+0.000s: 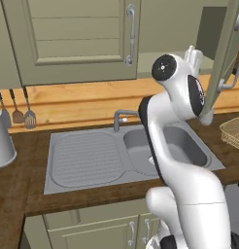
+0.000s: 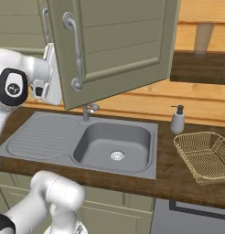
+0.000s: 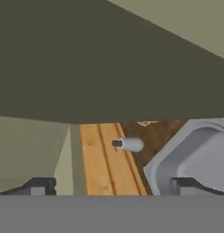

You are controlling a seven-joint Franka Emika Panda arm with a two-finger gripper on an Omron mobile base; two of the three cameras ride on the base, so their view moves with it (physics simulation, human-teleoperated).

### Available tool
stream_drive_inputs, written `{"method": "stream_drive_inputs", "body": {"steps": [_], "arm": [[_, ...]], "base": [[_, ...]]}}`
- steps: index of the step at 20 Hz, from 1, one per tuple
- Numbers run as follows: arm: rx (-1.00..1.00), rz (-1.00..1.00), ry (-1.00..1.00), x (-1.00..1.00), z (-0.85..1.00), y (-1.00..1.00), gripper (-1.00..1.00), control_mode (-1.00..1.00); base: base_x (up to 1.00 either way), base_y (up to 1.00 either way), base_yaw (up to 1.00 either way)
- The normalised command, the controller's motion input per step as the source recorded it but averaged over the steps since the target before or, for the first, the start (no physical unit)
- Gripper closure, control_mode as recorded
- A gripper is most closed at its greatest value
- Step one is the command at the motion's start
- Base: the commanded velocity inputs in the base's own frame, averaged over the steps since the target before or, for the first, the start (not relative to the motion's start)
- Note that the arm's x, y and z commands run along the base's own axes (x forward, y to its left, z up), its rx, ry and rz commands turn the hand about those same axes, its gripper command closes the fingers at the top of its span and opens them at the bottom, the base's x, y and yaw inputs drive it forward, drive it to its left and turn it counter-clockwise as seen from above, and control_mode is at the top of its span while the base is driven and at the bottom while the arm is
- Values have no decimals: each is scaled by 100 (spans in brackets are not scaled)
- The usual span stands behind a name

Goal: Open the cabinet, pick up the bread from the cabinet and place it in the basket. Then move the basket to the dining counter.

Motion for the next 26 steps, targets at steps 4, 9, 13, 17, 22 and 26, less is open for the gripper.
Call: {"method": "stream_drive_inputs", "body": {"steps": [4, 9, 13, 17, 22, 26], "arm": [[27, -47, -28, -6, 0, -40, -100, -100], [26, -44, -24, -3, 0, -59, -100, -100], [22, -42, -14, 0, 0, -92, -100, -100], [22, -32, -16, 0, 0, -100, -100, -100], [15, -14, -26, 7, -8, -38, -100, -100], [0, 10, -37, 28, -20, 100, -100, -100]], "base": [[0, 0, 0], [0, 0, 0], [0, 0, 0], [0, 0, 0], [0, 0, 0], [0, 0, 0]]}}
